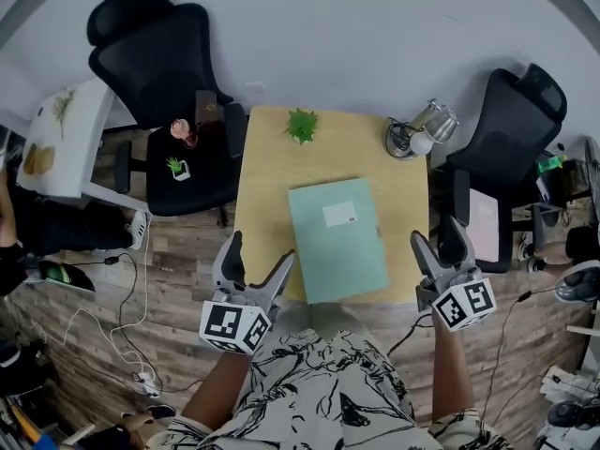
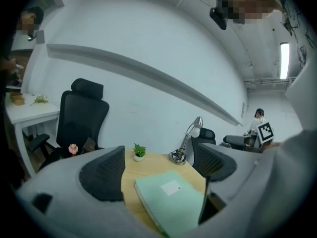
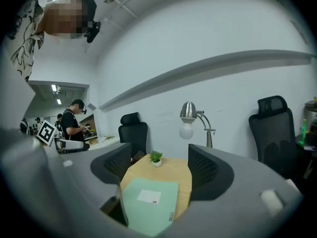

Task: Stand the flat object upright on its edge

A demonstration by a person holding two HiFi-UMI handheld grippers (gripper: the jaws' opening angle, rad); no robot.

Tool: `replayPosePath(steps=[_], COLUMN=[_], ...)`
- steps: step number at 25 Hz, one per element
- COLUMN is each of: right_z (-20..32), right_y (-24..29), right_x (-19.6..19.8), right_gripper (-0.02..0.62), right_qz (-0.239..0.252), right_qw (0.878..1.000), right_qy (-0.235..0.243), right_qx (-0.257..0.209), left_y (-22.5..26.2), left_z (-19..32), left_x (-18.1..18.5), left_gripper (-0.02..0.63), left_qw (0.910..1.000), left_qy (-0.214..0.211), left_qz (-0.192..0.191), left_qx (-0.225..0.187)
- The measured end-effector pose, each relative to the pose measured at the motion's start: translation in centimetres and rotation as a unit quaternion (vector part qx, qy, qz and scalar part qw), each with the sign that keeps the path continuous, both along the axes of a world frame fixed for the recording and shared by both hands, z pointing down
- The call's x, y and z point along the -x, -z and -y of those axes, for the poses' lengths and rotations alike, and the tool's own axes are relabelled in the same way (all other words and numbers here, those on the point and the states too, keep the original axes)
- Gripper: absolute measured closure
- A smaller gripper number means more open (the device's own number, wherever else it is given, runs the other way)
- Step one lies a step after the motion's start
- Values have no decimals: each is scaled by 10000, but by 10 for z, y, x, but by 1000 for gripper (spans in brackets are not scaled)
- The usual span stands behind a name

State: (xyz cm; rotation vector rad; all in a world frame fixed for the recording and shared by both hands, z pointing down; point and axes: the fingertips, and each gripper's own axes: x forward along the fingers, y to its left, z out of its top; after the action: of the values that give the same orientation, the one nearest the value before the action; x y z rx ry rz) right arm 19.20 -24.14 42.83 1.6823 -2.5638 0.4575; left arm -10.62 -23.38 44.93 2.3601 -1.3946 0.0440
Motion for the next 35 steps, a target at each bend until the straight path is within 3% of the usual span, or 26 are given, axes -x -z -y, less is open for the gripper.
replayPosePath(steps=[9,20,26,35], right_z=[74,115,120,121], right_y=[-115,-236,-269,-296], right_x=[2,22,37,53], right_gripper=[233,222,216,224], right_qz=[-137,21,-16,167], right_qw=[9912,9638,9495,9297], right_qy=[574,1069,1331,1578], right_qx=[1183,2442,2841,3325], left_y=[-99,-210,-251,-273], left_z=[37,65,66,75], left_x=[-20,-39,-54,-71], left_gripper=[160,161,178,219], left_qw=[9925,9765,9626,9493], left_qy=[256,443,388,355], left_qz=[-115,105,-81,-237], left_qx=[1194,2107,2679,3115])
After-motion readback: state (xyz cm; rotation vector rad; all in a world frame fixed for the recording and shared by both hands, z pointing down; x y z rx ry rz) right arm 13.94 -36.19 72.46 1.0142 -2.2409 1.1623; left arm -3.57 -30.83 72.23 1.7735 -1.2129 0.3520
